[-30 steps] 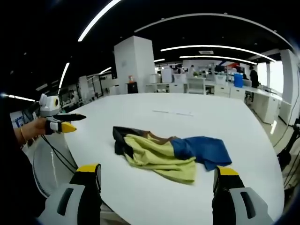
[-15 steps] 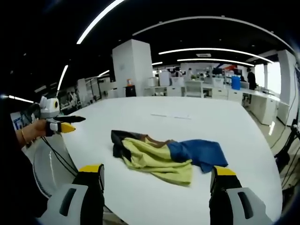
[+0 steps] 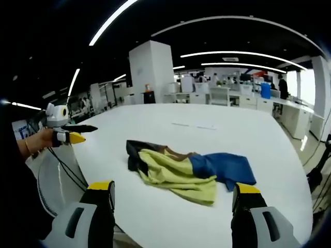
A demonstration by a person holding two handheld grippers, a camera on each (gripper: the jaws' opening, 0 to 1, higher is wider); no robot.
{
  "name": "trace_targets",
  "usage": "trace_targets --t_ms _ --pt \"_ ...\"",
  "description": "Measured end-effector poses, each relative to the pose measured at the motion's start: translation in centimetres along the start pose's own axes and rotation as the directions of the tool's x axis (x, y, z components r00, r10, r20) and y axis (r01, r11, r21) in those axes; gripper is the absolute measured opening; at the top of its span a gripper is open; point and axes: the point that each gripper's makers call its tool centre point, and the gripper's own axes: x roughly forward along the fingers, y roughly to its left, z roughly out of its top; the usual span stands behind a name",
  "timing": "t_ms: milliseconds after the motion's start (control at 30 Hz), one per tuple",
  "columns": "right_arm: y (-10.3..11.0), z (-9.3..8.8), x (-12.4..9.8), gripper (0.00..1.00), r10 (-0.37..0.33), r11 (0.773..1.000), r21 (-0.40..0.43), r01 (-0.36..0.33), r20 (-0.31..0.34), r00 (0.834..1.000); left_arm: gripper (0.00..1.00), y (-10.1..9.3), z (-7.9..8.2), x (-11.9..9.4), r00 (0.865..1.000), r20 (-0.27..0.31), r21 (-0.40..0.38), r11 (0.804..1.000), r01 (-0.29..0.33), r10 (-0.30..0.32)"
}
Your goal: Fold the garment on the visible template until the final outline fits inside the template.
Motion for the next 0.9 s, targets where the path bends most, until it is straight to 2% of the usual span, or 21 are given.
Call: trace_targets --t_ms 233,400,600,700,900 --pt "0.0 0.5 0.9 0.91 0.010 1.000 -0.027 -0.010 0.002 1.000 0.89 0.2 0.3 0.9 0.999 -0.010 0.028 0.999 0.041 -0.041" --pt "0.2 0.5 2.1 0.85 0.047 0.997 -0.060 -0.049 -0.024 0.999 0.85 0.1 0.0 2.1 0.997 -0.034 0.060 0.996 0.072 -0.070" --pt "-0.5 0.3 3.8 0.74 0.083 0.994 -0.061 -0.087 -0.060 0.995 0.80 0.4 -0.2 3.8 0.994 -0.035 -0.004 0.995 0.099 -0.099" --pt "-0.9 0.4 4.6 0.72 0.101 0.993 -0.047 -0.104 -0.062 0.993 0.77 0.7 -0.3 4.6 0.994 -0.042 -0.004 0.995 0.098 -0.098" --pt "-2.3 0.5 6.1 0.59 0.119 0.992 -0.041 -0.122 -0.079 0.990 0.73 1.9 -0.5 5.9 0.994 -0.068 0.004 0.996 0.090 -0.089"
